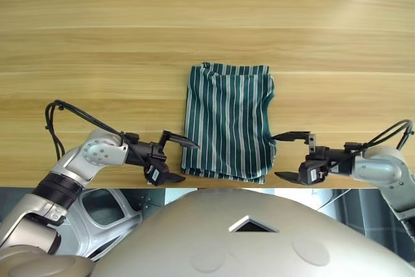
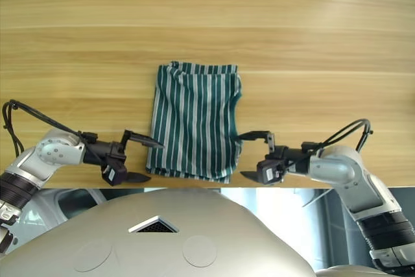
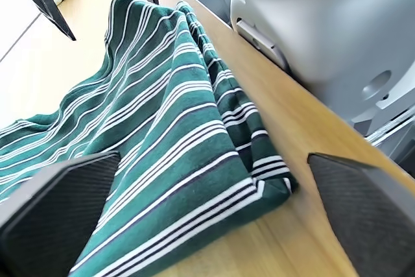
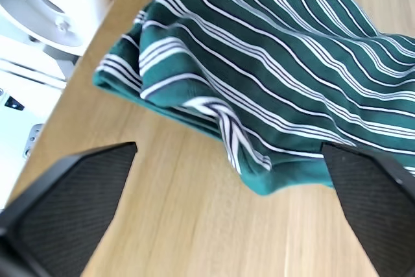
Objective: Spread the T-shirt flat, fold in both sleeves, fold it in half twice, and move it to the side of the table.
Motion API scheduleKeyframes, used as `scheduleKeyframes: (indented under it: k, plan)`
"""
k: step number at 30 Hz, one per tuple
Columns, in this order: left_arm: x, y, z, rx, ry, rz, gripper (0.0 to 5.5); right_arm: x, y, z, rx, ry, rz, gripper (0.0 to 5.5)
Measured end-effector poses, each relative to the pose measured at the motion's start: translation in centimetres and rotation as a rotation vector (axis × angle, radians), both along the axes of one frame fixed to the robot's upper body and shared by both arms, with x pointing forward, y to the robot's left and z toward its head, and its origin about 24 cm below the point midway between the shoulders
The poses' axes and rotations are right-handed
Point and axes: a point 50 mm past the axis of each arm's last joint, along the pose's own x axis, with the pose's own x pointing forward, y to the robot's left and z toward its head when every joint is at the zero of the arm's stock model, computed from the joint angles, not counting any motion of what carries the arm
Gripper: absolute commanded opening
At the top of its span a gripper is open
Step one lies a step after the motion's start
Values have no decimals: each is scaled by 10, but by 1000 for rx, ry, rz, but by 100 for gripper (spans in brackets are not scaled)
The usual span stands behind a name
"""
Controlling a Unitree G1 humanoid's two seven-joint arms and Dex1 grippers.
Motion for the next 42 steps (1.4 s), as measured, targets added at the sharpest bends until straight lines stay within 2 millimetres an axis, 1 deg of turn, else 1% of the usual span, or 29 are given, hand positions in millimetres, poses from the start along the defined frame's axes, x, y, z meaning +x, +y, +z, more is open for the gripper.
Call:
scheduleKeyframes:
  k: [4,10,13,15,19,25,28,29,30,35,37,39,41,42]
  plan:
    - [1,0,0,4,-10,-2,536,-3,-1,-3,-19,5,14,523]
    - [4,0,1,5,-26,6,536,-8,11,-11,14,36,45,523]
    - [5,0,0,14,-33,9,467,-8,14,-12,21,39,57,523]
    - [7,1,0,18,-42,15,439,-8,16,-13,30,43,66,523]
    - [11,1,-1,40,-61,5,361,-8,20,-14,40,46,77,523]
    - [11,3,-3,54,-56,5,264,-8,25,-16,57,55,97,523]
    - [10,3,-4,58,-52,3,221,-9,28,-17,70,60,98,479]
    - [10,3,-4,58,-52,3,197,-10,29,-18,75,65,102,452]
    - [10,3,-4,58,-51,3,186,-11,30,-19,78,70,106,438]
    - [9,3,-5,70,-48,5,98,-14,31,-21,78,87,111,340]
    - [9,3,-6,75,-45,9,76,-14,30,-22,76,89,110,314]
    - [9,3,-6,79,-46,7,47,-14,30,-22,73,90,109,275]
    - [9,3,-6,79,-47,7,36,-15,30,-23,69,91,109,248]
    - [9,3,-6,78,-47,7,31,-15,29,-23,68,91,109,226]
